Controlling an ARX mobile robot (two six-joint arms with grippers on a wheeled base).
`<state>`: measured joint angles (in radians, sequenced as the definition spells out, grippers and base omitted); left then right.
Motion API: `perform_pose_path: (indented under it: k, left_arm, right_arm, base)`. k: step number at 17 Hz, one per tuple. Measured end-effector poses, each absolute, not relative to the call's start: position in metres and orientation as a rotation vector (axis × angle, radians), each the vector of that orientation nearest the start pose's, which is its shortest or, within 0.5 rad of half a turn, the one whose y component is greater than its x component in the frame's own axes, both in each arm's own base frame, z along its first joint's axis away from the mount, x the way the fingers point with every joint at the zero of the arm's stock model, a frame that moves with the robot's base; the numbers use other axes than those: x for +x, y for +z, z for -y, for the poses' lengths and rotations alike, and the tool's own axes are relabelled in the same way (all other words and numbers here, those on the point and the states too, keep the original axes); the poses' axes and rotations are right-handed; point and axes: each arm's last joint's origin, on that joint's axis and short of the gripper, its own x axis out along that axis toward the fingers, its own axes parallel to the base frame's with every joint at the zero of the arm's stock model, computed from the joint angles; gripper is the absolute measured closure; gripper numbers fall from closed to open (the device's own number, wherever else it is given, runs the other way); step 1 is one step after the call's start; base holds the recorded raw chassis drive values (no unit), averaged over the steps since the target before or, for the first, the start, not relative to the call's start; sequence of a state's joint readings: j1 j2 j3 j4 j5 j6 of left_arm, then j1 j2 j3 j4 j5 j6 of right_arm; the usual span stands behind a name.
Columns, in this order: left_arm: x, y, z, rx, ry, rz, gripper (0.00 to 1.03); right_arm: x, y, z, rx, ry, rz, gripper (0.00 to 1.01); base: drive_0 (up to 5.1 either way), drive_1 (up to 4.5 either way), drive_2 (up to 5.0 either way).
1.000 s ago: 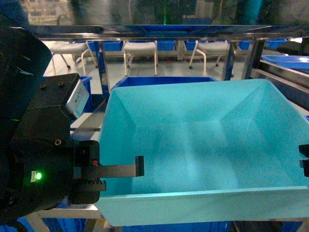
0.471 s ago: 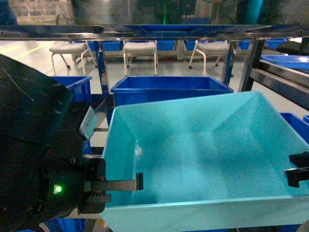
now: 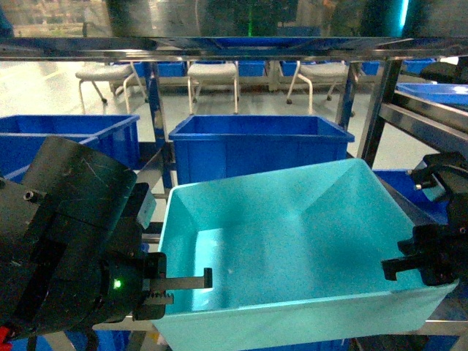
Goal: Organize blue bins on left shelf correctly
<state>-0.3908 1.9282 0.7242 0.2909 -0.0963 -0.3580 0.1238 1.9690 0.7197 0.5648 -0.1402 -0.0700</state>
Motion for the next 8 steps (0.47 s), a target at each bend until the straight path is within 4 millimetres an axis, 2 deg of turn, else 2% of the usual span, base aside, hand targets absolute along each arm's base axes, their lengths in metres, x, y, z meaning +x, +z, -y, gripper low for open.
perform_pose_path:
  k: [8]
  left_arm:
    - [0.2931,0.0677,0.1177,-0.102,-0.114,-0.916,1.01]
  right_arm:
    - [0.3294,0.0705,-0.0453,-0.05,0.275,-0.681,0.99]
  base:
    - [0.0,0.0,0.0]
